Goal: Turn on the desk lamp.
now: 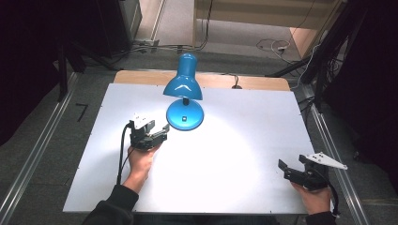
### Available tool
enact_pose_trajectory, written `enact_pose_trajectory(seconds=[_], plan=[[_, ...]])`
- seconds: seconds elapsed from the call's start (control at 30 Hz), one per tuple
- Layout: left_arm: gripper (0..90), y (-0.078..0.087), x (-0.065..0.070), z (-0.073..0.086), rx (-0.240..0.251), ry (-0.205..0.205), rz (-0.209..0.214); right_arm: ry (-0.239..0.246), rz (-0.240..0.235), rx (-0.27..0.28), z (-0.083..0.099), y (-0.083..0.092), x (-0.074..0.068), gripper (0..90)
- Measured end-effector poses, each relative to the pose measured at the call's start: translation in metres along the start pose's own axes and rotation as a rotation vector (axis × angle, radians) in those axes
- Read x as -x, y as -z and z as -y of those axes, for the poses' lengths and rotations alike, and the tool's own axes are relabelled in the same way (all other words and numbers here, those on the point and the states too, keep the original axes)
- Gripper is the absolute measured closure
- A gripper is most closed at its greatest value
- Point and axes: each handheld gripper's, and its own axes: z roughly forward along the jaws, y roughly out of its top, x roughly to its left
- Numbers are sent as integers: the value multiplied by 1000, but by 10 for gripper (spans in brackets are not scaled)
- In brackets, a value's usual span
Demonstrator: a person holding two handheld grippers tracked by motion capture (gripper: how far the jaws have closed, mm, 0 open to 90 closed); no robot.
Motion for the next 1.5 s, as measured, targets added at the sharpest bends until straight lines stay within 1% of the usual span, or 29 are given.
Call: enact_pose_trajectory(seconds=[0.17, 0.3, 0.43, 0.63, 0.77, 0.97, 1.1, 1.3, 1.4, 1.5], plan=[[393, 4, -2, 2, 3, -2, -1, 2, 2, -2, 0, 0, 0, 119], [393, 5, -3, 4, -2, 1, -4, 4, 1, -3, 0, 0, 0, 119], [392, 7, -4, 5, -3, 5, 2, 1, 1, 0, 1, 0, 0, 119], [392, 12, -7, 6, 3, 10, -1, 1, 1, -1, 1, 0, 0, 119], [392, 17, -11, 9, 1, 9, -13, 1, -1, 0, 1, 0, 1, 119], [380, 29, -19, 15, -5, 7, -23, 2, -3, 3, 1, 1, 1, 119], [379, 39, -25, 18, 1, 10, -39, 1, -3, 2, 1, 1, 1, 119], [343, 46, -32, 24, -14, 13, -59, 4, -5, 3, 1, 1, 1, 119], [337, 51, -35, 27, -12, 14, -62, 3, -4, 2, 1, 1, 1, 119], [329, 57, -39, 30, -10, 25, -67, 0, -3, 3, 1, 2, 1, 119]])
